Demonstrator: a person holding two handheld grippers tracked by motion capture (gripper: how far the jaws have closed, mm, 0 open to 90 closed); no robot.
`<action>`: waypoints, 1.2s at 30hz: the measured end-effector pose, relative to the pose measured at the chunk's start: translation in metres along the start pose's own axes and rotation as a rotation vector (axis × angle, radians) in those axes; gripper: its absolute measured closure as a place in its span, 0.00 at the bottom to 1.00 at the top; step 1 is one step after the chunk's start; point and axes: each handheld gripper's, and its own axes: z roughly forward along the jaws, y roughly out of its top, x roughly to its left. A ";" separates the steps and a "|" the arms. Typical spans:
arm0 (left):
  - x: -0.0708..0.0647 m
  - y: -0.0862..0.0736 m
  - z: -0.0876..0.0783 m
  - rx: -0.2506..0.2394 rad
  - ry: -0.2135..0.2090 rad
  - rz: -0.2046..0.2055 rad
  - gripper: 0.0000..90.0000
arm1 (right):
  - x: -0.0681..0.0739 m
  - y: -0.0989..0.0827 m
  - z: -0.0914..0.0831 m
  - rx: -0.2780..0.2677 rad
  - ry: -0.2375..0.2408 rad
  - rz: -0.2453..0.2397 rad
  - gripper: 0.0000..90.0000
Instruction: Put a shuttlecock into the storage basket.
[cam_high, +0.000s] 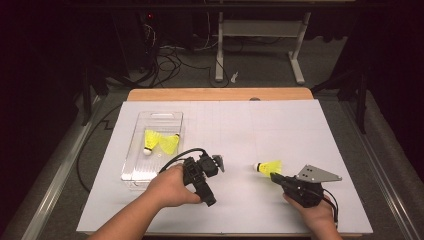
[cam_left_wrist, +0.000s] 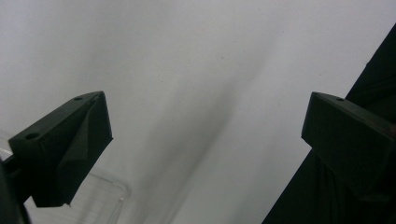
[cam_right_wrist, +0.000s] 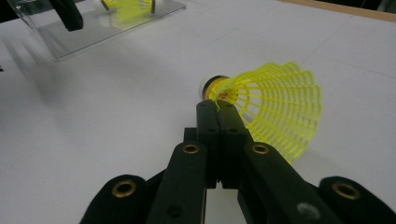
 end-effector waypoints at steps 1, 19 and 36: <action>0.000 0.000 0.000 -0.003 0.000 0.000 0.04 | 0.001 0.000 0.001 0.001 0.008 -0.003 1.00; -0.003 0.003 0.001 -0.020 -0.007 0.022 0.05 | 0.027 0.009 0.010 -0.016 0.179 -0.006 1.00; -0.007 0.007 -0.001 -0.034 -0.007 0.039 0.08 | 0.051 0.017 0.014 -0.027 0.272 -0.037 1.00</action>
